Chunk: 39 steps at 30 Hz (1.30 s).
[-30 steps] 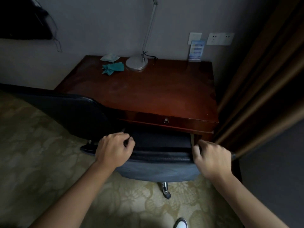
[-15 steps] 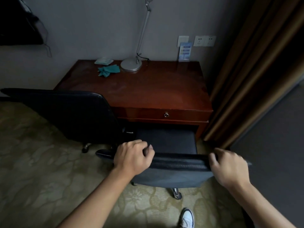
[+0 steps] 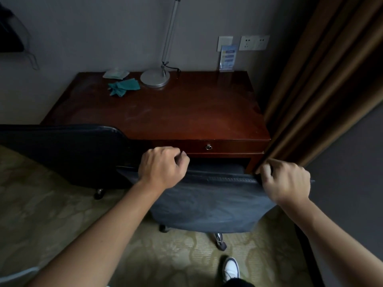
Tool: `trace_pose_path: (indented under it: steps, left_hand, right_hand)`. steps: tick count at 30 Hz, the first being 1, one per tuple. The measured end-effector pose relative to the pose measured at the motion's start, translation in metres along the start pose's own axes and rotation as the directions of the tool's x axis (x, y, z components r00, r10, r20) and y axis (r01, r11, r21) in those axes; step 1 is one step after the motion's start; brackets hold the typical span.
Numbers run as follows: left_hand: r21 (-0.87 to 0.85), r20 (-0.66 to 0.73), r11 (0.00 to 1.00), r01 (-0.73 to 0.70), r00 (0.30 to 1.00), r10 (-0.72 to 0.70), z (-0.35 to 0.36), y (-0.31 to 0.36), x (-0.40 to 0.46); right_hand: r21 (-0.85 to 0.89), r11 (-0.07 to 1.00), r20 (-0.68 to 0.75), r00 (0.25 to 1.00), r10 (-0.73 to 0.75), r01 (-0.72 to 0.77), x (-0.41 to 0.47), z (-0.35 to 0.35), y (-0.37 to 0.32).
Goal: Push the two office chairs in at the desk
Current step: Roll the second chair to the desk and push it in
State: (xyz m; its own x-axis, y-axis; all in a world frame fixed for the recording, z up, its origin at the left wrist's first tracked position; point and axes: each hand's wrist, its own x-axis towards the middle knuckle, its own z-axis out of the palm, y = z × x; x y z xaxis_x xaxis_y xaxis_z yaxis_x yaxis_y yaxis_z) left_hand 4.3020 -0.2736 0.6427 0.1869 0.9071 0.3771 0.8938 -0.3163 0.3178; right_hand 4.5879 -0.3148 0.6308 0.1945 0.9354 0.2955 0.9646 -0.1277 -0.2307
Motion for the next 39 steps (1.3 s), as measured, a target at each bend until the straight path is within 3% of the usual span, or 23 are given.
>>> trace_pose_path:
  steps: [5, 20, 25, 35, 39]
  left_hand:
    - [-0.032, -0.033, 0.999, -0.015, 0.999, 0.014, 0.007, -0.005, 0.018]
    - [-0.041, -0.158, 0.995, -0.091, 0.984, 0.084, 0.018, -0.035, 0.085]
    - [-0.035, -0.167, 0.998, -0.057, 0.985, 0.050, 0.014, -0.053, 0.100]
    - [-0.023, -0.168, 0.999, -0.040, 0.985, 0.036, 0.026, -0.005, 0.071]
    - [-0.016, -0.203, 0.999, -0.045, 0.978, 0.041, 0.032, -0.001, 0.085]
  right_hand:
    - [0.051, 0.998, -0.118, 0.992, -0.033, 0.039, 0.019, 0.005, -0.002]
    - [0.079, 0.993, -0.250, 0.966, -0.060, 0.083, 0.077, 0.023, -0.019]
    - [0.075, 0.988, -0.331, 0.938, -0.101, 0.133, 0.085, 0.030, -0.034]
    - [0.108, 0.957, -0.362, 0.907, -0.213, 0.268, 0.104, 0.030, 0.012]
    - [0.123, 0.958, -0.390, 0.900, -0.194, 0.260, 0.120, 0.037, 0.017]
